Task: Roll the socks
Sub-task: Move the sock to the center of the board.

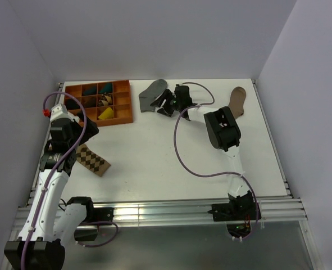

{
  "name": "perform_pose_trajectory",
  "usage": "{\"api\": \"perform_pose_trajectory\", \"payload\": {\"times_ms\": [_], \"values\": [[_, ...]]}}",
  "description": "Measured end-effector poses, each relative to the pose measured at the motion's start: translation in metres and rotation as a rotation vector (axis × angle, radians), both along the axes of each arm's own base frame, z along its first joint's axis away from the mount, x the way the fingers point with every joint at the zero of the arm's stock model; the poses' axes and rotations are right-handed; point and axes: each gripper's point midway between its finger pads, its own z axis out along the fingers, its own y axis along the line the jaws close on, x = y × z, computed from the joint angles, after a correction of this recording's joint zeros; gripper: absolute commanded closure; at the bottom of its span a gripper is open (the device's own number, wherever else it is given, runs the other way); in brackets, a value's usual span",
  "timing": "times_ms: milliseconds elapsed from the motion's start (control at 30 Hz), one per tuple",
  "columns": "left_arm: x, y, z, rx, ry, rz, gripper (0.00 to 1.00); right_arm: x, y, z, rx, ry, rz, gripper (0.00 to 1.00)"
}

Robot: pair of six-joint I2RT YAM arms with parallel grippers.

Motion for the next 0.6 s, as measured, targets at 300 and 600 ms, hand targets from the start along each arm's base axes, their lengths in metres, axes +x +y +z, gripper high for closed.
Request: {"api": "perform_pose_trajectory", "payload": {"times_ms": [300,600], "values": [[0.000,0.002,0.000,0.004,-0.001,0.009,0.03,0.008,0.013,-0.002,0.047,0.009,0.005,0.33],[0.000,0.002,0.000,0.005,0.000,0.010,0.03,0.008,0.017,-0.006,0.059,0.031,0.002,0.44]]}}
